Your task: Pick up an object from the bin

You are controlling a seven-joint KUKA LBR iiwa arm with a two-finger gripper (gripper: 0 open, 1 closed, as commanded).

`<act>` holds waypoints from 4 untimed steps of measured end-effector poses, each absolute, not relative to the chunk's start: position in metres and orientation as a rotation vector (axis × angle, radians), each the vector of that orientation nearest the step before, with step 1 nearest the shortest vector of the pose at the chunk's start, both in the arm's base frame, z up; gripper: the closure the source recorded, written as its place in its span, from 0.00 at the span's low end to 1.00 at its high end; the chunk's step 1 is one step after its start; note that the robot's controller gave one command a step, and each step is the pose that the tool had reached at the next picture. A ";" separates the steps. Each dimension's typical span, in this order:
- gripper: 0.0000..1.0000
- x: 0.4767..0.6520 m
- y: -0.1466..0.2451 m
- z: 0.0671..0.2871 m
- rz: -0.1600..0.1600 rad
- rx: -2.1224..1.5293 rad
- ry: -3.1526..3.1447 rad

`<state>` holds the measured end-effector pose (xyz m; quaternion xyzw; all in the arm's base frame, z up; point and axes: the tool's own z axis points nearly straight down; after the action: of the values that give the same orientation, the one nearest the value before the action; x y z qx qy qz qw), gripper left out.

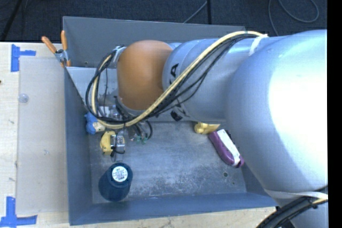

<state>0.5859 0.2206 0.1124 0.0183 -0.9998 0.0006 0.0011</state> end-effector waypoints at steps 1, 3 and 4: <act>0.00 0.581 0.239 0.089 -0.008 0.140 -3.133; 1.00 0.569 0.197 0.078 -0.025 0.403 -3.143; 1.00 0.569 0.197 0.078 -0.025 0.402 -3.143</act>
Offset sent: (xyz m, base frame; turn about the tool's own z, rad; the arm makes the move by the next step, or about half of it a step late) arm -0.0015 0.0061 -0.0424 -0.3131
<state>0.5687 0.1970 0.0776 0.1268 -0.9918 -0.0078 -0.0137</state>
